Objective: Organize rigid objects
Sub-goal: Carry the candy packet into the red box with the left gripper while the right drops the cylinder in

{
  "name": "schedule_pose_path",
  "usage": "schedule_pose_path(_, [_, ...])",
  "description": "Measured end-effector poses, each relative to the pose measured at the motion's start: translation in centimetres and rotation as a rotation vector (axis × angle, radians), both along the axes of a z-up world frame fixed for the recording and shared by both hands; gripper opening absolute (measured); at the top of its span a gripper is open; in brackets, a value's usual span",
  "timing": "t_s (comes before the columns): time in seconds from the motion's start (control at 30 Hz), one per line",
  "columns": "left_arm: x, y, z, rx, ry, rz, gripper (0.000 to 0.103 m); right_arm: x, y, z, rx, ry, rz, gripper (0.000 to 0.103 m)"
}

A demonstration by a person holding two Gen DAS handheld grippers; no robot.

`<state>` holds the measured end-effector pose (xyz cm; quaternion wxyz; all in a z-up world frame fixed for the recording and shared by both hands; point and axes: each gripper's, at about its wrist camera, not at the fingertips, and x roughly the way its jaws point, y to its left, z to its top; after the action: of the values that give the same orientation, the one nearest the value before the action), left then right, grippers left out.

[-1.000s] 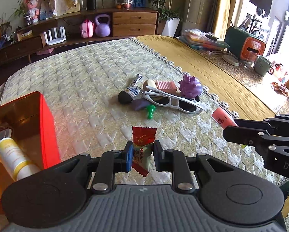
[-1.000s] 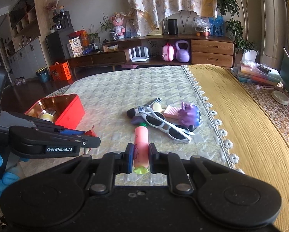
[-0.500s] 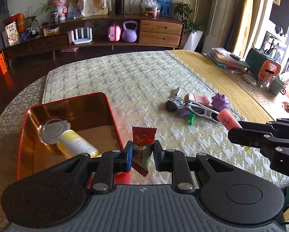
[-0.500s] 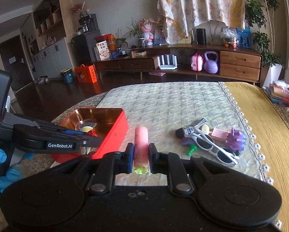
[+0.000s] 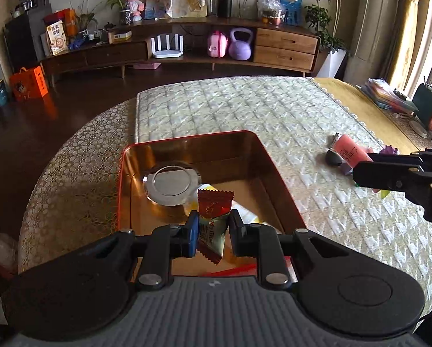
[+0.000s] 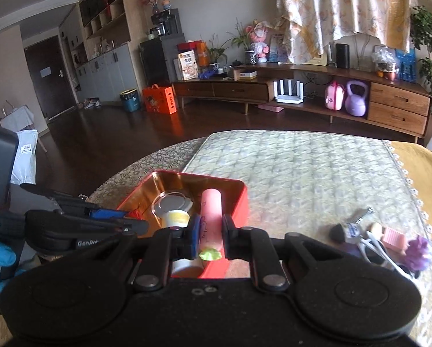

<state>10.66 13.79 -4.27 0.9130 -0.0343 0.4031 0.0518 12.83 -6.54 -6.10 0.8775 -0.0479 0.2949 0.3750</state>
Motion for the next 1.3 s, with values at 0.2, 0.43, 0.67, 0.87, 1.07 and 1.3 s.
schedule_pose_path(0.2, [0.8,2.3,-1.4,-0.006,0.046,0.031,0.021,2.4,3.4,-1.3,-0.049,0.011,0.024,0.015])
schedule_pose_path(0.43, [2.1,3.5,-3.1,-0.015,0.101,0.038,0.021,4.5,6.8,-3.5,-0.13,0.006,0.04,0.015])
schedule_pose_path(0.67, [3.2,4.0,-4.4,-0.008,0.143,0.037,0.021,6.0,9.3,-5.8,-0.209,0.032,0.053,0.015])
schedule_pose_path(0.87, [3.8,4.0,-5.1,0.0,0.169,0.029,0.021,5.9,10.5,-6.8,-0.251,0.037,0.078,0.015])
schedule_pose_path(1.07, [4.3,4.1,-5.5,-0.004,0.174,0.028,0.021,5.8,11.0,-7.5,-0.267,0.063,0.095,0.015])
schedule_pose_path(1.3, [5.0,3.7,-5.7,0.016,0.178,0.024,0.021,5.4,10.6,-7.2,-0.253,0.073,0.088,0.016])
